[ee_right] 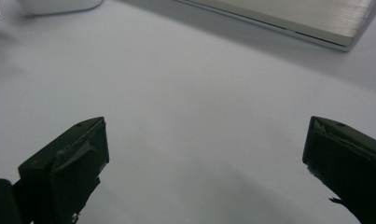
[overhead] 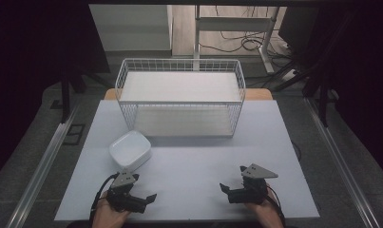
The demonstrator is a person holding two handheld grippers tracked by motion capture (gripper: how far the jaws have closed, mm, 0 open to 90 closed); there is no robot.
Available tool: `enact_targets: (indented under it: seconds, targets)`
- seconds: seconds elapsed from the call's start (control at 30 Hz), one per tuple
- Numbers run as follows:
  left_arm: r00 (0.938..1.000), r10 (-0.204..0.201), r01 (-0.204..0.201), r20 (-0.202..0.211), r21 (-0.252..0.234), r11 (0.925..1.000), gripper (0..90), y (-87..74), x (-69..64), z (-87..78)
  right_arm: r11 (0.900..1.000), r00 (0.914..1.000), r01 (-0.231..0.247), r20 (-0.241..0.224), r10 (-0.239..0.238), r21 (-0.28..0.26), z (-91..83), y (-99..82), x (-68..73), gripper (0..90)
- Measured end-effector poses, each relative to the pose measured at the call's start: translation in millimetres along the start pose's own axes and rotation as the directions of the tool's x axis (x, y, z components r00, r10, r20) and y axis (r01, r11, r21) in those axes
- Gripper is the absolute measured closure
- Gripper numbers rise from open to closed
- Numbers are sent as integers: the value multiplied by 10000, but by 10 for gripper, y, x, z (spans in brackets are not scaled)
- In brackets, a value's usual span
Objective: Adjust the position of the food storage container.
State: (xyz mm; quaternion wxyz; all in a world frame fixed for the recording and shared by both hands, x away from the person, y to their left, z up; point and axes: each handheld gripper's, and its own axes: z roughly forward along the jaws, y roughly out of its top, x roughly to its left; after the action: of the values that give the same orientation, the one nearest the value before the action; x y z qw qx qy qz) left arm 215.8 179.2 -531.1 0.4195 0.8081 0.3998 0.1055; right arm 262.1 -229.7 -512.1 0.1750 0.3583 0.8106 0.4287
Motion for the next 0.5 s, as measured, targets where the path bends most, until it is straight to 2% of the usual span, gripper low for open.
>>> enact_targets:
  seconds: [0.1,0.17,0.27,0.4,0.5]
  targets:
    - [9999,-111,111,18,56,9999,0,-8,26,0,9989,9990,444,32,-444,138,24,-2,47,0]
    - [9999,-157,157,68,-9,9999,0,-10,39,-9,9985,9985,537,137,-538,100,19,6,53,0]
    - [9989,-365,371,294,-189,9991,0,-17,89,-49,9993,9989,347,329,-344,-98,0,9,12,0]
    - [9966,-645,653,519,-145,9978,10,-26,142,-77,9997,9993,33,382,-24,-243,-17,5,-46,0]
    - [9972,-600,602,440,-42,9982,39,-27,153,-93,9995,9996,-4,292,13,-305,-11,4,-46,0]
